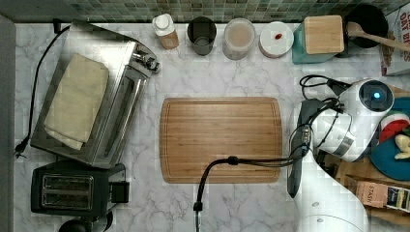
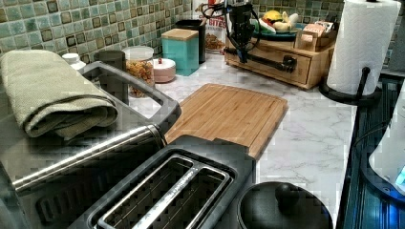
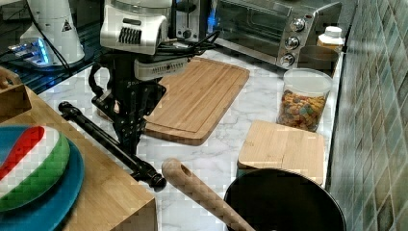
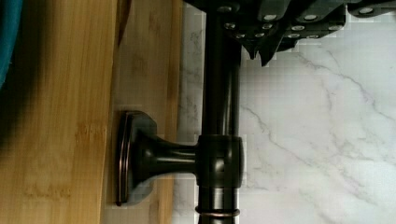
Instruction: Close the drawer.
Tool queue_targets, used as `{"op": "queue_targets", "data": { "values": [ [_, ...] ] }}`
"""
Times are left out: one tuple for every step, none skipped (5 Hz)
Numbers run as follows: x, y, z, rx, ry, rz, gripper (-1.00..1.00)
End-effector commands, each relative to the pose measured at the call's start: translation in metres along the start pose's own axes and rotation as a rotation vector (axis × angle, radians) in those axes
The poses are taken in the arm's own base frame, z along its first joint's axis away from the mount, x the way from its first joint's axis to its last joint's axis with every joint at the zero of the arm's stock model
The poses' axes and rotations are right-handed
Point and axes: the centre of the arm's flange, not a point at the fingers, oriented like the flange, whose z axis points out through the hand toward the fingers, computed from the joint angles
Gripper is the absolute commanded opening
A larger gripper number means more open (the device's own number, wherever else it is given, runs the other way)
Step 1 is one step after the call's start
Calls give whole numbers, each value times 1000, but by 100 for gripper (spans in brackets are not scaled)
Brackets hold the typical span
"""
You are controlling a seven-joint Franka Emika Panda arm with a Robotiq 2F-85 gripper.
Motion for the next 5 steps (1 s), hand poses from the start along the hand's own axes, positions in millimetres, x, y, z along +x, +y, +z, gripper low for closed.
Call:
{"op": "queue_targets", "data": {
  "values": [
    [-62, 158, 7, -51, 29, 273, -100],
    [-62, 158, 7, -51, 29, 273, -100],
    [-62, 158, 7, -51, 29, 273, -100],
    [-62, 158, 7, -51, 30, 272, -100],
    [-62, 158, 7, -51, 29, 273, -100]
  ]
}}
